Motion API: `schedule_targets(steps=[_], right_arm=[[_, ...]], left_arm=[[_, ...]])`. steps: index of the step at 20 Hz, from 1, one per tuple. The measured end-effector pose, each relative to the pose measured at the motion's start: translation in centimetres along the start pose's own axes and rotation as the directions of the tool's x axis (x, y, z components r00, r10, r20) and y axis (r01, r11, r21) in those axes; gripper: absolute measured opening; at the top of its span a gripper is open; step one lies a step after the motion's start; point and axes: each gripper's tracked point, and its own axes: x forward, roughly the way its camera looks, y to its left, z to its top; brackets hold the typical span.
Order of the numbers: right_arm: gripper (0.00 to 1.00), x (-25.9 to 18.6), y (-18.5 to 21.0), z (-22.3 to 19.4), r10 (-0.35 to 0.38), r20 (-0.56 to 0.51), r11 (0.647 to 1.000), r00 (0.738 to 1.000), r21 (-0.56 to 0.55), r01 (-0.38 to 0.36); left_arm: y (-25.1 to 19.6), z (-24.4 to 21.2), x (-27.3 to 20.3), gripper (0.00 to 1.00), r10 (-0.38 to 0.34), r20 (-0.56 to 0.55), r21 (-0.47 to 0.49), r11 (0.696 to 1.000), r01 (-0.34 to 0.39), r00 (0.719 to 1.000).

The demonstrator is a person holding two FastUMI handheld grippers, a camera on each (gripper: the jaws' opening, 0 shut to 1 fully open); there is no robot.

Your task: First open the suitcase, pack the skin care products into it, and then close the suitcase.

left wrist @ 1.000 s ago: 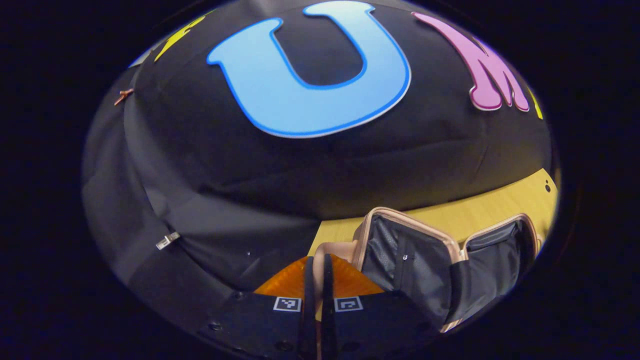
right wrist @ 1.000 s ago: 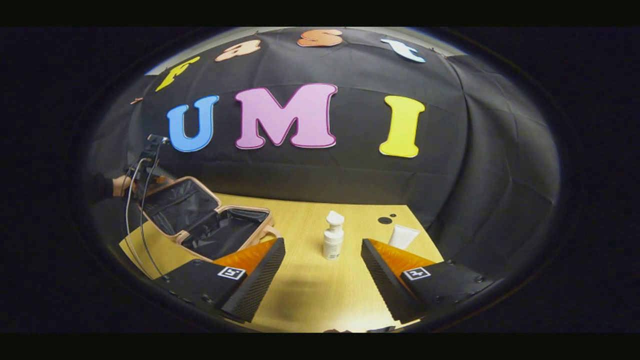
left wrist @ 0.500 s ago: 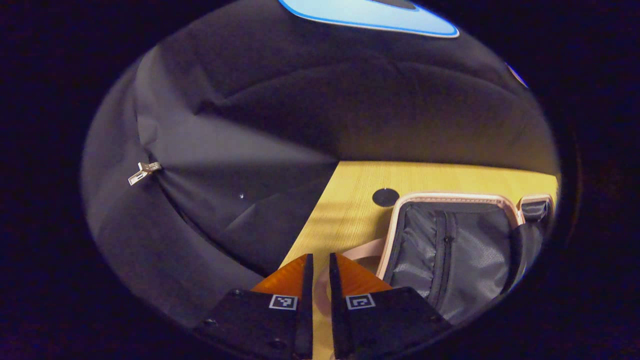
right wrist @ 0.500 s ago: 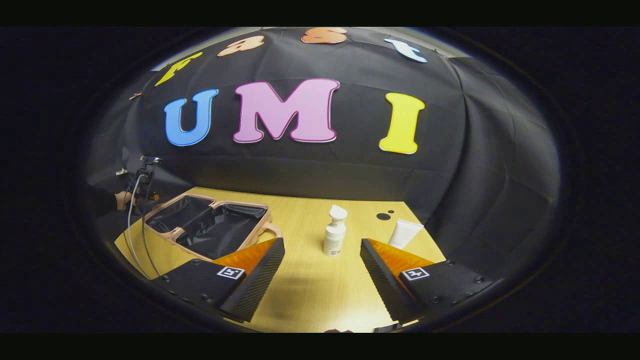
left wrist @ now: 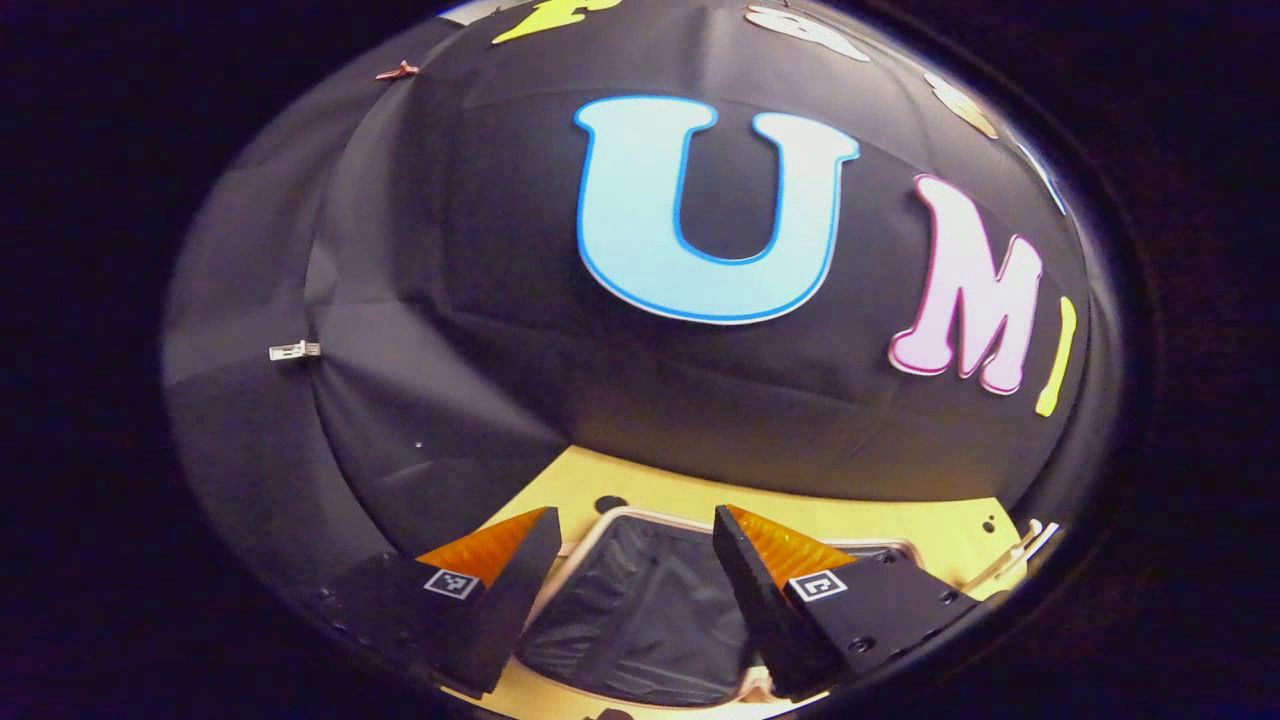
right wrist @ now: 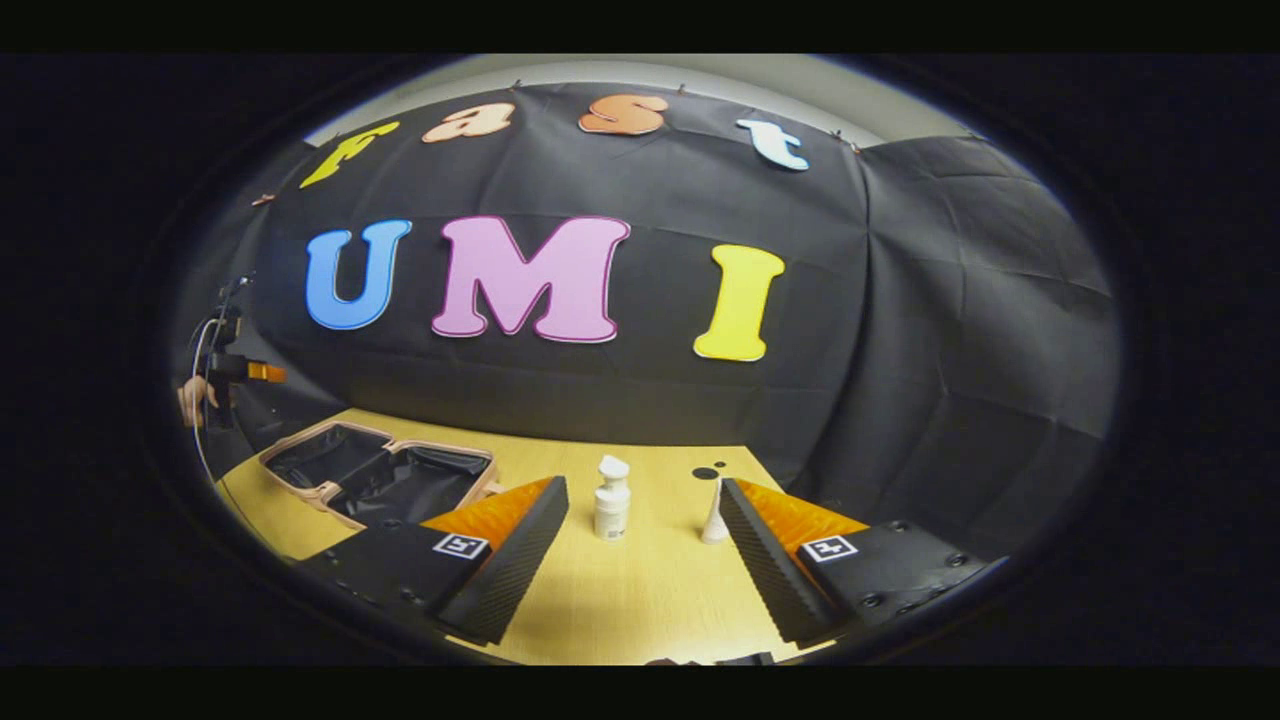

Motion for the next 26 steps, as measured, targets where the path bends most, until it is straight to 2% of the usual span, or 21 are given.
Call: schedule_targets(steps=[2,3,5,6,7,9,13,19,21,23,26], right_arm=[[0.97,1.1,-1.3,-0.6,0.000,-0.002,1.000,1.000,0.015,0.000],[0.94,1.6,-1.9,-1.2,0.004,-0.015,1.000,1.000,0.021,-0.004],[0.98,2.5,-2.7,-2.2,0.020,-0.034,0.999,0.999,0.029,-0.019],[0.98,2.9,-3.4,-2.6,0.021,-0.040,1.000,0.999,0.021,-0.020],[0.97,3.4,-4.0,-3.4,0.025,-0.049,1.000,0.998,0.014,-0.025],[0.97,4.4,-5.0,-5.0,0.028,-0.082,1.000,0.996,0.002,-0.028],[0.97,5.8,-7.2,-7.1,0.019,-0.112,1.000,0.994,0.020,-0.017],[0.98,7.5,-9.6,-10.5,0.017,-0.139,1.000,0.990,0.007,-0.016],[0.98,7.9,-9.8,-12.1,0.019,-0.156,1.000,0.988,-0.005,-0.020],[0.97,8.3,-9.5,-13.6,0.019,-0.175,1.000,0.984,0.026,-0.014],[0.98,9.2,-9.0,-14.7,0.020,-0.193,0.998,0.981,0.059,-0.009]], left_arm=[[-8.9,-1.3,-2.2,0.96,-0.094,0.045,0.012,0.996,0.094,0.995],[-11.8,-2.3,-2.6,0.96,-0.121,0.051,0.020,0.993,0.120,0.991],[-17.8,-4.6,-3.1,0.96,-0.187,0.063,0.042,0.982,0.185,0.980],[-21.0,-5.8,-3.3,1.00,-0.235,0.066,0.056,0.971,0.232,0.970],[-23.9,-7.6,-3.3,0.96,-0.278,0.059,0.057,0.960,0.275,0.959],[-30.1,-11.9,-3.4,0.96,-0.365,0.011,0.048,0.930,0.364,0.931],[-38.8,-18.5,-3.8,0.96,-0.493,-0.065,0.103,0.862,0.497,0.868],[-47.5,-25.7,-2.6,0.96,-0.591,-0.179,0.188,0.764,0.617,0.786],[-48.7,-27.1,-2.1,0.96,-0.612,-0.210,0.198,0.737,0.647,0.762],[-49.5,-27.4,-1.5,0.96,-0.614,-0.220,0.219,0.726,0.652,0.758],[-50.5,-28.3,-0.3,0.96,-0.602,-0.241,0.230,0.726,0.648,0.761]])
